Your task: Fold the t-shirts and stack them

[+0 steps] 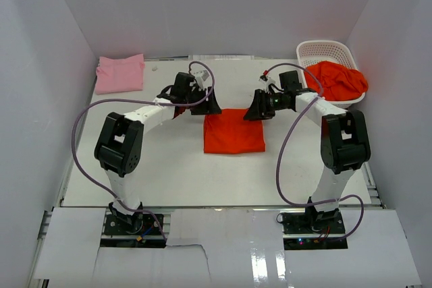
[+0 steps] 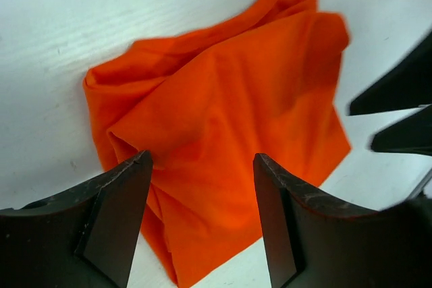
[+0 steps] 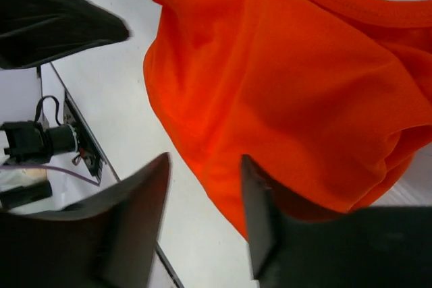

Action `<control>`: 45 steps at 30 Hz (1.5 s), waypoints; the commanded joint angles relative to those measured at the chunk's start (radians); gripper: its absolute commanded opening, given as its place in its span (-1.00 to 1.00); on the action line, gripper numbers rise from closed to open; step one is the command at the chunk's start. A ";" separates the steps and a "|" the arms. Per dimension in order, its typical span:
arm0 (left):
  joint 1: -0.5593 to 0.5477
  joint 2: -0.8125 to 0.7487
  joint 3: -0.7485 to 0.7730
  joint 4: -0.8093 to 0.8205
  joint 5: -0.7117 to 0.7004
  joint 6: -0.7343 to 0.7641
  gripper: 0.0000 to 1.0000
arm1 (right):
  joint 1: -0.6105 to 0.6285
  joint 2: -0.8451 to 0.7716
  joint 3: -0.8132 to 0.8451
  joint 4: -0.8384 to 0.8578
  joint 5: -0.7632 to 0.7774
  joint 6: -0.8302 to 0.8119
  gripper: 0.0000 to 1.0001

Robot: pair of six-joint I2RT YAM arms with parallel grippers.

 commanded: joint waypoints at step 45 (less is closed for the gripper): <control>0.017 0.253 0.243 -0.174 -0.488 0.202 0.33 | -0.152 0.256 0.217 0.111 0.055 -0.016 -0.78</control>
